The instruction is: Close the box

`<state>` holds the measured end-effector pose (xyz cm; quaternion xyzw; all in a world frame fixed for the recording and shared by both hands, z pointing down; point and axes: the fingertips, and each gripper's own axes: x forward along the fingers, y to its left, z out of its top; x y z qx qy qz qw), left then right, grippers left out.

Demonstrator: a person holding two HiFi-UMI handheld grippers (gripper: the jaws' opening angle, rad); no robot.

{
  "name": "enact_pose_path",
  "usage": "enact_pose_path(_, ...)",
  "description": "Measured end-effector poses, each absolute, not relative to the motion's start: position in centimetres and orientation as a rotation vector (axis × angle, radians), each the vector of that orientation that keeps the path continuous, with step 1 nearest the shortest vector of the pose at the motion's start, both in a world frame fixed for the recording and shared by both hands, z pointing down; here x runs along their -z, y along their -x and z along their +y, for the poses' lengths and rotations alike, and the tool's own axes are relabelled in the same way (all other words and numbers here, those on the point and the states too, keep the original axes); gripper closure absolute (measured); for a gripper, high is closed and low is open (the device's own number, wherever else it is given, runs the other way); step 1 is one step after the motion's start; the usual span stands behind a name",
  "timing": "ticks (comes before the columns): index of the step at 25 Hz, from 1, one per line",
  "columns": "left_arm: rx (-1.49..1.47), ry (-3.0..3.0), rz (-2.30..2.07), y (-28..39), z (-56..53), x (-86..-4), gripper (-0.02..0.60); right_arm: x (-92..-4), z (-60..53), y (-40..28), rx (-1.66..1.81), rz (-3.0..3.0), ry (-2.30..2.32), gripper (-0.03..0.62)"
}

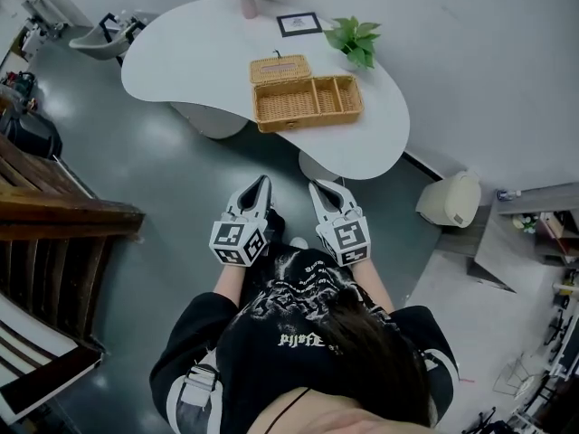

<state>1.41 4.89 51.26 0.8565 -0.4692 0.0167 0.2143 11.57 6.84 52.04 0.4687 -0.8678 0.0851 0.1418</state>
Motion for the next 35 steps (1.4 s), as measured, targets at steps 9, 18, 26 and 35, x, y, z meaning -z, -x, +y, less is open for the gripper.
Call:
enact_pose_path(9,-0.030,-2.364,-1.336,1.4,-3.8,-51.2,0.555,-51.8,-0.9,-11.3,-0.253,-2.442,-1.427,0.569)
enact_pose_path(18,-0.072,-2.335,-1.324,4.0,-12.5,-52.5,0.557,-51.6,-8.4,-9.9,-0.257,-2.370,-1.484,0.569)
enact_pose_path(26,-0.078,-2.385,-1.235,6.0,-18.6,-52.5,0.555,-51.4,-14.8,-8.0,-0.366,-2.335,-1.565,0.569)
enact_pose_path(35,-0.120,-2.352,-1.250,7.7,-21.9,-52.8,0.557,-49.9,-19.5,-8.0,-0.442,-2.333,-1.611,0.569)
